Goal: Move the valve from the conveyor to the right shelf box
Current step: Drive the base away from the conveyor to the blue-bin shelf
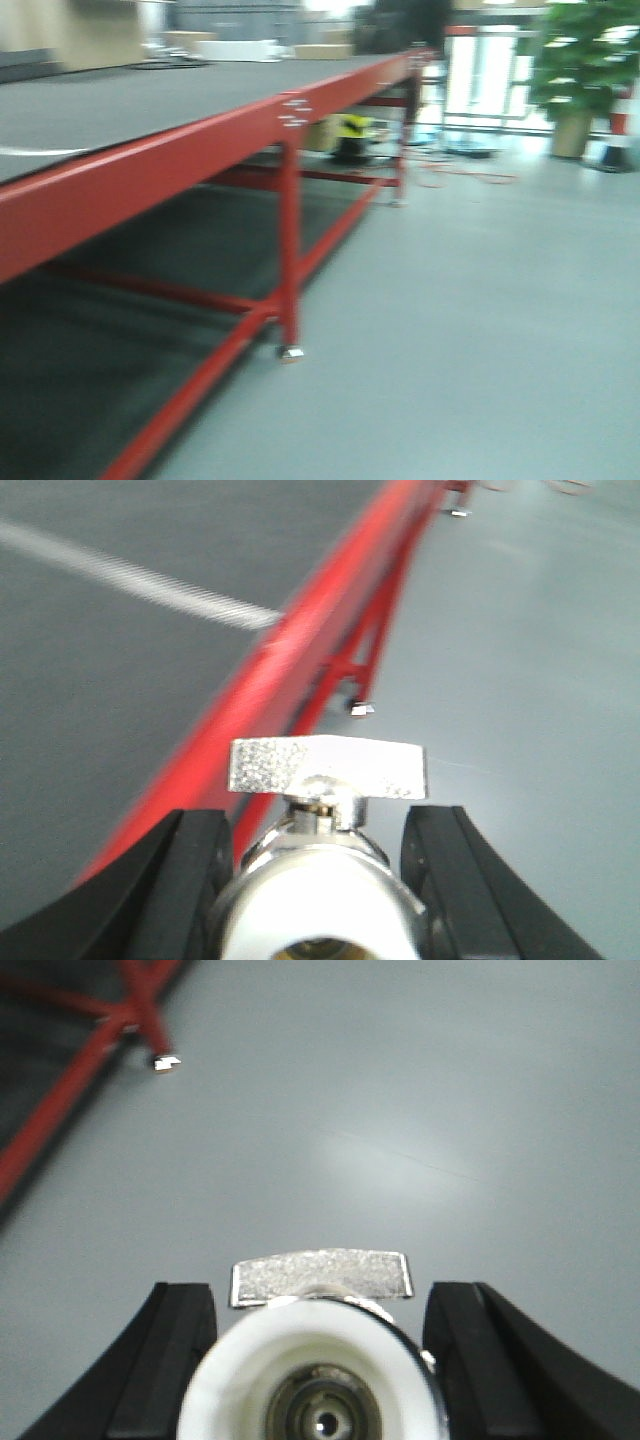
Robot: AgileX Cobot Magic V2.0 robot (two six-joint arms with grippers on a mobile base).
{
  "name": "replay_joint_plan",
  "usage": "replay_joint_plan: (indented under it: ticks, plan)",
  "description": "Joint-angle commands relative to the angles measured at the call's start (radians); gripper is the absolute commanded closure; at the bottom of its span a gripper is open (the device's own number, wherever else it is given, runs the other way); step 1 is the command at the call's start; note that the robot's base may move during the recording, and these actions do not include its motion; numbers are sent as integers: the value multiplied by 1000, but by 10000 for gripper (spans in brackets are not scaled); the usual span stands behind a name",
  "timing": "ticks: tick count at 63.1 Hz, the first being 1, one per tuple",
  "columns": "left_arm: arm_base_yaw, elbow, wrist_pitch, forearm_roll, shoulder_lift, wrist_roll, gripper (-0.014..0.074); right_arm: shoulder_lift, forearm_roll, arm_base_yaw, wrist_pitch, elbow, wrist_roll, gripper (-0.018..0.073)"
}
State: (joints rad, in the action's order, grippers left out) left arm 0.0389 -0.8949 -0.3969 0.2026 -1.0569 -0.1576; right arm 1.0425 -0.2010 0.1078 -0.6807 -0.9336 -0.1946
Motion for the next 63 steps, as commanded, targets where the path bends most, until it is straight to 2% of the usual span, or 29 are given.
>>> replay_joint_plan:
  ticks: [1, 63]
  plan:
    - [5, -7, 48, 11, 13, 6, 707, -15, 2, 0, 62, -5, -5, 726]
    - [5, -7, 48, 11, 13, 6, 707, -15, 2, 0, 62, -5, -5, 726]
